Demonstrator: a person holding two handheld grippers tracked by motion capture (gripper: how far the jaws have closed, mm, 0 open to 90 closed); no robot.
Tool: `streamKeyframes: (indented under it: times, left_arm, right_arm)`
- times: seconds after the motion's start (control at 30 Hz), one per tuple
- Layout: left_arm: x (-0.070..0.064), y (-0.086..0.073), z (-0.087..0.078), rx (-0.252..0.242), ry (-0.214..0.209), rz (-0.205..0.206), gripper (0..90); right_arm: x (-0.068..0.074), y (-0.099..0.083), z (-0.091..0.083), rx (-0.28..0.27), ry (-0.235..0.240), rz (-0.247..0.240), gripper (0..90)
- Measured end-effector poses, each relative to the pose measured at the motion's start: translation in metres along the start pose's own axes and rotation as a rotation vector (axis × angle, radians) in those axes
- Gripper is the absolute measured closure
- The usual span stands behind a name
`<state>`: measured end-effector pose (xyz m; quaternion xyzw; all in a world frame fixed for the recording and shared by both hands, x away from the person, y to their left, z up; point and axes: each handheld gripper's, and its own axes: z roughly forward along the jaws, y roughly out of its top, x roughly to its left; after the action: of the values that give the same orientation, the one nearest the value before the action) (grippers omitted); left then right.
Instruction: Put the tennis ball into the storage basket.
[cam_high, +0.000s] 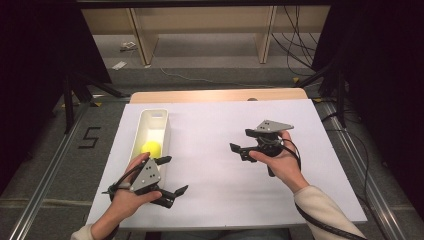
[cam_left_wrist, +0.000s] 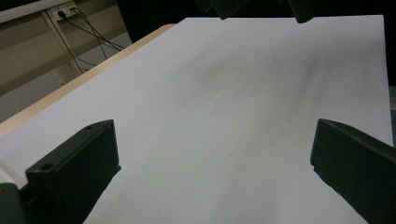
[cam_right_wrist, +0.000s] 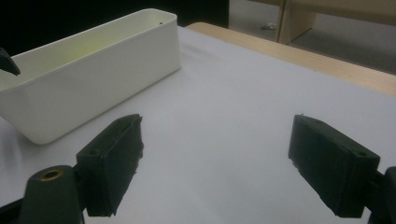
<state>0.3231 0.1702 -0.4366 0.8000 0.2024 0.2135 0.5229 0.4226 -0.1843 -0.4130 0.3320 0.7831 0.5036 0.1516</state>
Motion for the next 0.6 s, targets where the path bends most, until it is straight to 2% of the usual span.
streamKeyframes:
  times: [0.6]
  left_arm:
    - [0.001, 0.001, -0.002, -0.012, 0.013, -0.005, 0.5]
  right_arm:
    - [-0.013, -0.022, -0.033, 0.006, -0.058, 0.025, 18.1]
